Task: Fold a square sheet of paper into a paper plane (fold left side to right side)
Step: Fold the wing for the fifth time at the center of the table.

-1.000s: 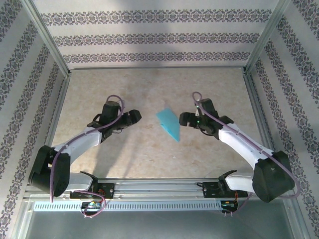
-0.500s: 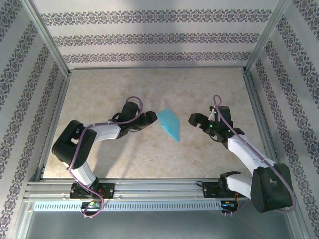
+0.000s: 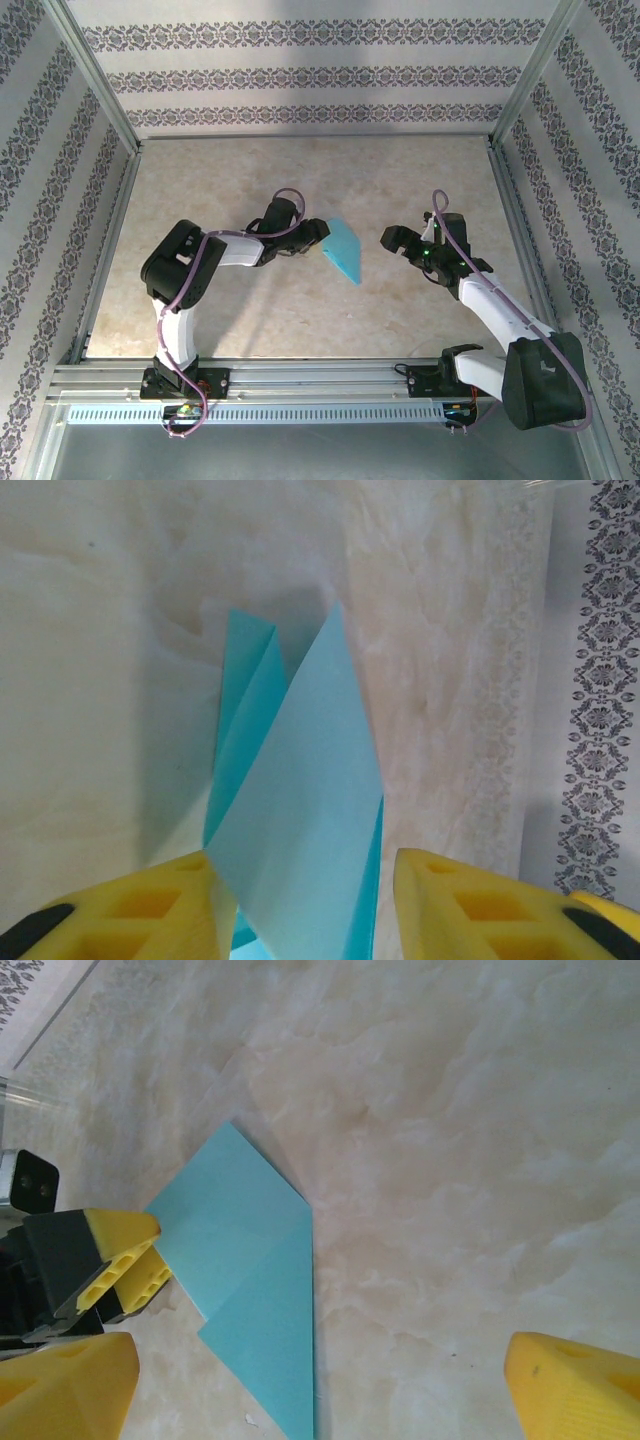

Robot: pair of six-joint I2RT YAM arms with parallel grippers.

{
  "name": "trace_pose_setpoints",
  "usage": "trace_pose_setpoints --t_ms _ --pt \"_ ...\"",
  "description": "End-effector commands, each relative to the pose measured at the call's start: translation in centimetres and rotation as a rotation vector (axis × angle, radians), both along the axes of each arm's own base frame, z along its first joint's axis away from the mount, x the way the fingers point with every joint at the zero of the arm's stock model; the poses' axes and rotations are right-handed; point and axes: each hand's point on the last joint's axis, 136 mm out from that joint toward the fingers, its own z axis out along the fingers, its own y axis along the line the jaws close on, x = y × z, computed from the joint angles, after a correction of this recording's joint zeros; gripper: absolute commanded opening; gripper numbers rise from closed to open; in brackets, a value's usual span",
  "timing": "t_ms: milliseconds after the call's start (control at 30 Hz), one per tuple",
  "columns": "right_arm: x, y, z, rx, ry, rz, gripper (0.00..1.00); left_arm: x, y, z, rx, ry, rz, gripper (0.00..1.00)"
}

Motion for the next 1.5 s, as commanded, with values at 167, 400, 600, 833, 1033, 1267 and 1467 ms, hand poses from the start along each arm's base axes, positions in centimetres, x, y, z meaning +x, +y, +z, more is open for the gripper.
trace_pose_setpoints --t_ms 167,400,600,833,1033,1267,1467 --pt "-0.2 0.0 0.3 0.009 -0.021 0.029 0.94 0.6 -1.8 0.8 -0.038 -0.047 -0.038 0.12" --pt "-0.1 2.3 2.6 0.081 -0.086 0.225 0.93 -0.5 -0.2 2.3 -0.035 -0.138 -0.09 0.0" --pt "0.0 4.5 4.4 0.147 -0.126 0.398 0.9 -3.3 2.5 4.7 -0.063 -0.236 -0.191 0.0" --pt "-0.8 7.9 3.8 0.229 -0.105 0.582 0.87 -7.5 3.9 5.4 -0.058 -0.281 -0.368 0.0" --pt "-1.7 11.7 1.8 0.281 -0.092 0.725 0.84 -8.9 4.0 5.8 -0.037 -0.314 -0.443 0.0" --pt "-1.7 14.7 -0.3 0.323 -0.091 0.807 0.82 -9.0 3.5 6.2 -0.073 -0.332 -0.468 0.0" --pt "-1.1 15.7 -1.4 0.335 -0.083 0.833 0.83 -9.0 3.4 6.1 -0.084 -0.331 -0.472 0.0"
